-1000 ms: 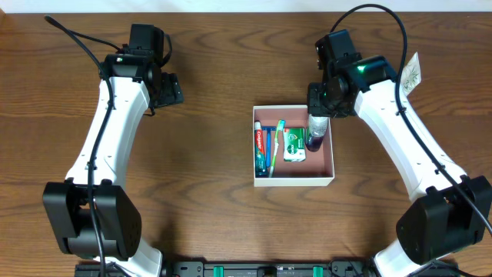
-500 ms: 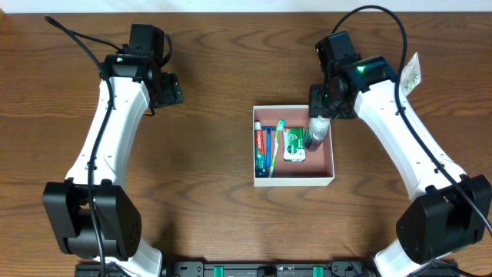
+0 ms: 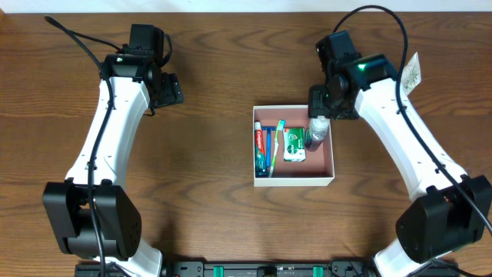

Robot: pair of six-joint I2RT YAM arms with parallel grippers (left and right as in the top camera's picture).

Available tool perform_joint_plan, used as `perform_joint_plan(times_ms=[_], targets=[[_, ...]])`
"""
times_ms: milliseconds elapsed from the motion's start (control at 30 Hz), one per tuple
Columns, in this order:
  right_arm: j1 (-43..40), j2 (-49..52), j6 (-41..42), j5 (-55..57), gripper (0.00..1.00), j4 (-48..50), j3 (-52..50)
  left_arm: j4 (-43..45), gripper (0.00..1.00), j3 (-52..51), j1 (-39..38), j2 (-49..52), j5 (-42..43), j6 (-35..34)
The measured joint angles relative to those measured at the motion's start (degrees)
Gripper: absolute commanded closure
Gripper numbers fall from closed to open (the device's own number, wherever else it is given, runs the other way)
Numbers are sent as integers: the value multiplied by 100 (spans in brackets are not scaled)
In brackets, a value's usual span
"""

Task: Pack container
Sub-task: 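Open right gripper and raise it toward the white pump bottle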

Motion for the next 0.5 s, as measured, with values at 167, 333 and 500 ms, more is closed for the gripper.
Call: perform_joint_plan(times_ms=[167,333,500], targets=[[-2,20,-291,9,20,-573,1521,-2,2,0,0,0,2,2],[-201,15,-540,293,19,-1375,3040,2,2,0,0,0,0,2],[-1123,-48,-549,778,18,-1987,3622,0,2,0,0,0,0,0]])
